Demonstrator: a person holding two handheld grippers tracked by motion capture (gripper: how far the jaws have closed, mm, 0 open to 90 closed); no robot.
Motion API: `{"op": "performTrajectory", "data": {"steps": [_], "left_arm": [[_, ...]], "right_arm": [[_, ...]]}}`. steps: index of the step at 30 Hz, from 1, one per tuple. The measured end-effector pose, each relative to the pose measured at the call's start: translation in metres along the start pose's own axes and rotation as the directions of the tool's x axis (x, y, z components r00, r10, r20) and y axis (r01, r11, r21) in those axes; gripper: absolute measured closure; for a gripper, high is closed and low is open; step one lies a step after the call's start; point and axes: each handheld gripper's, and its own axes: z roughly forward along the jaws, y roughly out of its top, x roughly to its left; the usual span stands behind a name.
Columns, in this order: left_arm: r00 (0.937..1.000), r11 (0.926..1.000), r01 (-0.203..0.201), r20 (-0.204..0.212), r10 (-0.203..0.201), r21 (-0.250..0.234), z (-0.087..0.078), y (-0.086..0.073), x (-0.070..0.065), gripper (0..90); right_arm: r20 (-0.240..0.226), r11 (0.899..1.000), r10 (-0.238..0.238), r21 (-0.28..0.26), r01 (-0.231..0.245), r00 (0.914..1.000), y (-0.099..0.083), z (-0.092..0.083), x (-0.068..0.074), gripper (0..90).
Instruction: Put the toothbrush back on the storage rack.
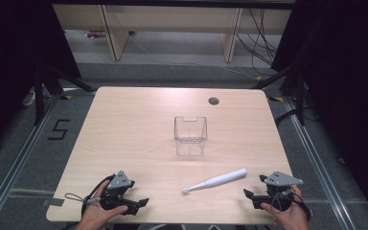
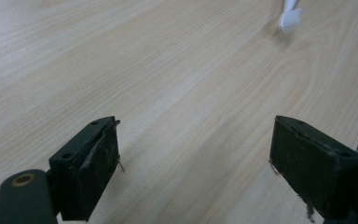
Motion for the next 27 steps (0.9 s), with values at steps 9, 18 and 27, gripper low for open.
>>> {"op": "performTrajectory", "data": {"steps": [9, 18, 27], "left_arm": [[1.0, 1.0, 0.002, 0.002, -0.002, 0.0, 0.0, 0.0, 0.0, 14.9], [0.9999, 0.9998, -0.012, 0.002, 0.012, 0.014, -0.001, 0.0, 0.001, 14.8], [1.0, 0.9999, -0.002, 0.001, 0.002, -0.011, 0.0, 0.0, -0.001, 14.8]], "right_arm": [[-0.014, 1.0, -0.016, 0.013, 0.016, 0.9998, 0.002, 0.002, 0.004, 19.9], [-0.044, 0.997, -0.078, 0.025, 0.079, 0.996, 0.006, 0.005, 0.008, 15.8], [-0.042, 0.997, -0.076, 0.007, 0.076, 0.9962, 0.008, 0.004, 0.009, 17.1]]}}
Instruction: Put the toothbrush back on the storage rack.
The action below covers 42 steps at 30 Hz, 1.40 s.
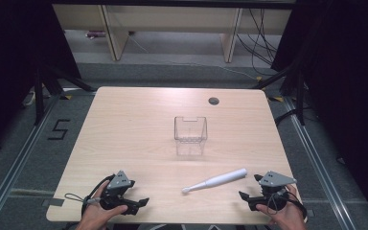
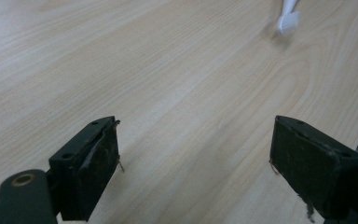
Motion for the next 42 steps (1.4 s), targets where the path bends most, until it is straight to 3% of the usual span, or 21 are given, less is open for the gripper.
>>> {"op": "performTrajectory", "data": {"steps": [4, 8, 10, 13, 14, 21, 22, 26, 28, 35, 42], "left_arm": [[1.0, 1.0, -0.001, 0.0, 0.001, 0.002, 0.0, 0.0, 0.0, 14.8], [1.0, 1.0, -0.002, 0.0, 0.002, 0.0, 0.0, 0.0, 0.0, 14.8], [1.0, 1.0, -0.002, 0.0, 0.002, 0.0, 0.0, 0.0, 0.0, 14.8], [1.0, 1.0, 0.0, -0.002, 0.0, 0.0, 0.0, 0.0, 0.0, 14.8], [1.0, 1.0, -0.001, -0.002, 0.001, 0.002, 0.0, 0.0, 0.0, 14.8], [1.0, 1.0, -0.001, -0.002, 0.001, 0.002, 0.0, 0.0, 0.0, 14.8], [1.0, 1.0, -0.001, -0.001, 0.001, 0.002, 0.0, 0.0, 0.0, 14.8], [1.0, 1.0, 0.0, -0.002, 0.0, 0.003, 0.0, 0.0, 0.001, 14.8], [1.0, 1.0, 0.0, -0.002, 0.0, 0.003, -0.001, 0.0, 0.001, 14.8], [1.0, 1.0, 0.0, 0.0, 0.0, 0.002, 0.0, 0.0, 0.001, 14.8], [1.0, 1.0, 0.007, 0.0, -0.007, 0.001, 0.0, 0.0, 0.001, 14.8]], "right_arm": [[0.01, 1.0, -0.021, -0.011, 0.021, 0.9997, 0.0, 0.001, -0.001, 18.0], [-0.022, 1.0, 0.001, 0.005, -0.001, 0.9998, 0.001, 0.002, 0.001, 19.2], [0.0, 1.0, -0.019, 0.004, 0.019, 0.9998, 0.002, 0.002, 0.001, 19.5], [-0.009, 1.0, -0.01, 0.012, 0.011, 0.9999, 0.003, 0.003, 0.002, 19.8], [-0.003, 0.999, -0.05, 0.009, 0.051, 0.9987, 0.005, 0.003, 0.0, 21.9], [-0.014, 0.996, -0.09, 0.026, 0.09, 0.9959, 0.012, 0.005, 0.002, 23.8], [-0.026, 0.996, -0.078, 0.035, 0.079, 0.9966, 0.013, 0.005, 0.003, 24.0], [-0.03, 0.99, -0.133, 0.043, 0.134, 0.9906, 0.02, 0.005, 0.004, 25.7], [-0.032, 0.991, -0.114, 0.07, 0.116, 0.993, 0.025, 0.004, 0.007, 26.2], [-0.046, 0.979, -0.19, 0.068, 0.193, 0.9806, 0.041, 0.005, 0.008, 28.0], [-0.053, 0.976, -0.195, 0.086, 0.199, 0.9793, 0.05, 0.01, 0.011, 29.0]]}}
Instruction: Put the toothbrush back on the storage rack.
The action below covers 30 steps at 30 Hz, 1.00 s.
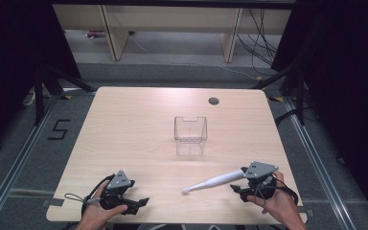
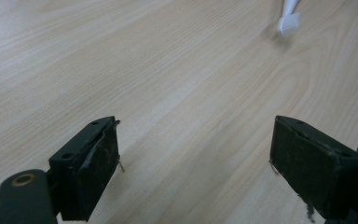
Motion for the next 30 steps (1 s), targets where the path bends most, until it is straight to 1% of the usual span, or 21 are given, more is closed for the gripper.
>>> {"op": "performTrajectory", "data": {"steps": [1, 2, 4, 5, 7, 9, 10, 14, 15, 17, 19, 20, 21, 23, 24, 25, 26, 27, 28, 29, 30], "left_arm": [[1.0, 1.0, -0.003, 0.0, 0.003, -0.002, 0.0, 0.0, 0.0, 14.8], [0.9998, 0.9997, -0.02, 0.001, 0.02, 0.011, -0.001, 0.0, 0.001, 14.8], [0.9998, 0.9998, -0.017, -0.001, 0.017, 0.004, 0.0, 0.0, 0.001, 14.9], [0.9997, 0.9997, -0.023, 0.003, 0.023, 0.013, 0.0, 0.0, 0.001, 14.8], [0.9996, 0.9996, -0.026, -0.007, 0.026, 0.01, -0.001, 0.001, 0.002, 14.8], [1.0, 1.0, 0.001, 0.002, -0.001, -0.002, 0.0, 0.0, 0.0, 14.8], [1.0, 1.0, -0.002, 0.002, 0.002, 0.0, 0.0, 0.0, 0.0, 14.8], [1.0, 1.0, 0.0, 0.003, 0.0, -0.001, 0.0, 0.0, 0.0, 14.8], [0.9999, 0.9998, -0.016, -0.001, 0.016, 0.007, 0.0, 0.0, 0.001, 14.8], [0.9996, 0.9996, -0.027, -0.005, 0.027, 0.011, 0.0, 0.0, 0.002, 14.9], [0.9997, 0.9997, -0.024, -0.004, 0.024, 0.011, 0.0, 0.0, 0.002, 14.8], [1.0, 1.0, -0.004, 0.004, 0.004, 0.001, 0.0, 0.0, 0.0, 14.8], [0.9998, 0.9997, -0.02, 0.003, 0.02, 0.014, -0.001, 0.0, 0.001, 14.8], [0.9997, 0.9997, -0.023, -0.006, 0.023, 0.009, 0.0, 0.001, 0.001, 14.8], [0.9999, 0.9998, -0.017, -0.001, 0.017, 0.008, 0.0, 0.0, 0.001, 14.8], [0.9998, 0.9998, -0.019, -0.001, 0.019, 0.008, 0.0, 0.0, 0.001, 14.8], [0.9998, 0.9998, -0.019, -0.001, 0.019, 0.008, 0.0, 0.0, 0.001, 14.8], [1.0, 1.0, -0.005, 0.004, 0.005, 0.001, 0.0, 0.0, 0.0, 14.9], [1.0, 1.0, -0.005, 0.004, 0.005, 0.001, 0.0, 0.0, 0.0, 14.9], [1.0, 1.0, -0.003, 0.004, 0.003, 0.0, 0.0, 0.0, 0.0, 14.8], [0.9998, 0.9997, -0.021, -0.006, 0.021, 0.009, 0.0, 0.0, 0.002, 14.8]], "right_arm": [[0.004, 1.0, -0.006, 0.002, 0.006, 1.0, 0.001, 0.0, 0.0, 29.3], [0.001, 1.0, -0.006, 0.004, 0.006, 1.0, 0.002, 0.001, 0.0, 29.8], [-0.002, 1.0, -0.014, 0.009, 0.014, 0.9999, 0.004, 0.002, -0.001, 29.9], [0.001, 1.0, -0.012, 0.015, 0.012, 0.9999, 0.005, 0.002, -0.001, 30.0], [-0.008, 1.0, -0.021, 0.019, 0.021, 0.9997, 0.008, 0.002, -0.001, 29.9], [-0.008, 0.999, -0.037, 0.02, 0.037, 0.9993, 0.01, 0.004, -0.002, 30.2], [-0.018, 0.998, -0.064, 0.024, 0.065, 0.9978, 0.012, 0.005, -0.002, 30.7], [-0.045, 0.994, -0.086, 0.059, 0.089, 0.9953, 0.019, 0.009, -0.001, 34.1], [-0.047, 0.992, -0.098, 0.076, 0.101, 0.9941, 0.021, 0.012, -0.001, 34.8], [-0.052, 0.984, -0.133, 0.108, 0.138, 0.9897, 0.024, 0.017, -0.001, 35.2], [-0.077, 0.984, -0.119, 0.126, 0.128, 0.9899, 0.027, 0.021, 0.002, 36.2], [-0.086, 0.977, -0.166, 0.12, 0.176, 0.9823, 0.029, 0.024, 0.0, 36.9], [-0.099, 0.976, -0.161, 0.129, 0.173, 0.982, 0.031, 0.027, 0.0, 37.6], [-0.119, 0.97, -0.167, 0.155, 0.185, 0.9787, 0.036, 0.031, 0.0, 37.9], [-0.116, 0.97, -0.162, 0.165, 0.18, 0.9799, 0.037, 0.033, 0.001, 38.0], [-0.127, 0.965, -0.188, 0.163, 0.208, 0.9739, 0.04, 0.036, 0.0, 38.8], [-0.127, 0.965, -0.188, 0.163, 0.208, 0.9739, 0.04, 0.036, 0.0, 38.8], [-0.136, 0.962, -0.181, 0.181, 0.204, 0.9741, 0.043, 0.039, 0.002, 39.4], [-0.141, 0.959, -0.193, 0.185, 0.217, 0.9711, 0.044, 0.041, 0.001, 39.9], [-0.157, 0.951, -0.216, 0.19, 0.244, 0.9636, 0.047, 0.043, 0.001, 41.0], [-0.156, 0.95, -0.215, 0.196, 0.243, 0.9641, 0.048, 0.044, 0.001, 41.4]]}}
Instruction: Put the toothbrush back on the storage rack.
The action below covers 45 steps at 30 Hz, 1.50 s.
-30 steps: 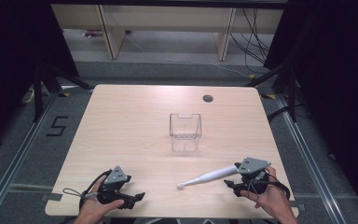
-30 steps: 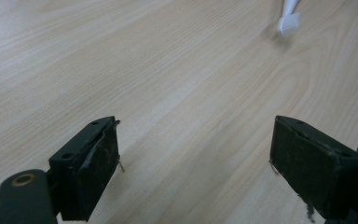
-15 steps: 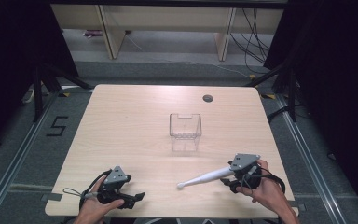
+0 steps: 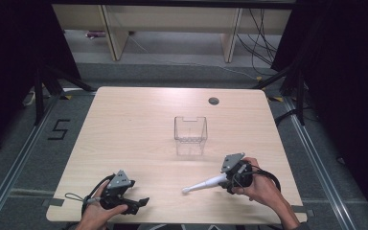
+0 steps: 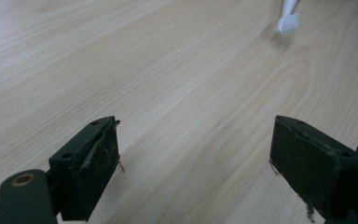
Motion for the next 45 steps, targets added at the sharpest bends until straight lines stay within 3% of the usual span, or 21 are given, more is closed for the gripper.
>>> {"op": "performTrajectory", "data": {"steps": [2, 5, 10, 15, 16, 21, 24, 25, 26, 28, 31, 33, 34, 37, 40, 41, 44, 45], "left_arm": [[0.9998, 0.9998, 0.018, 0.01, -0.018, -0.009, 0.0, 0.0, -0.002, 14.9], [1.0, 1.0, -0.005, 0.0, 0.005, 0.003, 0.0, 0.0, 0.0, 14.9], [1.0, 1.0, 0.002, 0.004, -0.002, 0.0, 0.0, 0.0, 0.0, 14.8], [1.0, 1.0, 0.0, 0.009, 0.0, 0.004, 0.0, 0.0, -0.001, 14.8], [1.0, 1.0, 0.0, 0.009, 0.0, 0.004, 0.0, 0.0, -0.001, 14.8], [1.0, 1.0, 0.002, 0.005, -0.002, 0.002, 0.0, 0.0, 0.0, 14.8], [1.0, 1.0, -0.007, 0.001, 0.007, 0.003, 0.0, 0.0, 0.0, 14.8], [0.9999, 1.0, 0.009, 0.009, -0.009, -0.004, 0.0, 0.0, -0.001, 14.8], [0.9998, 0.9998, 0.017, 0.012, -0.016, -0.007, 0.0, 0.0, -0.002, 14.8], [0.9998, 0.9998, 0.016, 0.011, -0.016, -0.007, 0.0, 0.0, -0.002, 14.8], [1.0, 1.0, -0.004, 0.004, 0.004, 0.003, 0.0, 0.0, 0.0, 14.8], [0.9999, 0.9999, -0.013, 0.002, 0.013, 0.005, 0.0, 0.0, 0.0, 14.8], [1.0, 1.0, -0.009, 0.001, 0.009, 0.002, 0.0, 0.0, 0.0, 14.8], [1.0, 1.0, -0.009, 0.001, 0.009, 0.004, 0.0, 0.0, 0.0, 14.8], [0.9998, 0.9999, 0.012, 0.013, -0.012, -0.008, 0.001, 0.0, -0.002, 14.8], [0.9999, 0.9999, 0.012, 0.012, -0.012, -0.007, 0.001, 0.0, -0.002, 14.8], [0.9998, 0.9999, 0.012, 0.013, -0.012, -0.008, 0.0, 0.0, -0.002, 14.8], [0.9999, 0.9999, 0.012, 0.012, -0.012, -0.008, 0.0, 0.0, -0.002, 14.8]], "right_arm": [[0.002, 1.0, 0.005, 0.009, -0.005, 1.0, 0.002, 0.001, 0.0, 42.4], [-0.008, 1.0, -0.013, 0.025, 0.013, 0.9999, 0.003, 0.002, -0.001, 43.8], [-0.028, 0.998, -0.023, 0.051, 0.024, 0.9994, 0.005, 0.004, -0.003, 45.2], [-0.046, 0.995, -0.07, 0.062, 0.073, 0.9965, 0.01, 0.009, -0.004, 47.3], [-0.042, 0.996, -0.052, 0.071, 0.055, 0.9978, 0.011, 0.008, -0.002, 47.3], [-0.072, 0.991, -0.098, 0.083, 0.104, 0.9926, 0.017, 0.013, -0.004, 49.5], [-0.084, 0.99, -0.09, 0.098, 0.098, 0.9924, 0.02, 0.015, -0.003, 49.5], [-0.09, 0.99, -0.086, 0.103, 0.095, 0.9922, 0.02, 0.016, -0.003, 49.5], [-0.1, 0.987, -0.112, 0.102, 0.123, 0.9886, 0.021, 0.017, -0.004, 49.6], [-0.1, 0.988, -0.087, 0.115, 0.099, 0.9912, 0.021, 0.018, -0.002, 50.0], [-0.101, 0.987, -0.087, 0.123, 0.099, 0.9911, 0.022, 0.02, -0.001, 50.2], [-0.106, 0.983, -0.126, 0.121, 0.138, 0.9864, 0.022, 0.022, -0.002, 50.7], [-0.103, 0.985, -0.095, 0.136, 0.109, 0.9901, 0.022, 0.022, -0.001, 50.9], [-0.113, 0.981, -0.134, 0.127, 0.148, 0.9845, 0.023, 0.025, -0.003, 51.2], [-0.115, 0.981, -0.121, 0.139, 0.136, 0.986, 0.025, 0.024, -0.002, 51.4], [-0.102, 0.976, -0.145, 0.148, 0.159, 0.9842, 0.025, 0.025, -0.004, 51.4], [-0.109, 0.978, -0.122, 0.157, 0.138, 0.9865, 0.026, 0.026, 0.0, 51.4], [-0.099, 0.972, -0.151, 0.166, 0.166, 0.9837, 0.026, 0.027, -0.002, 51.8]]}}
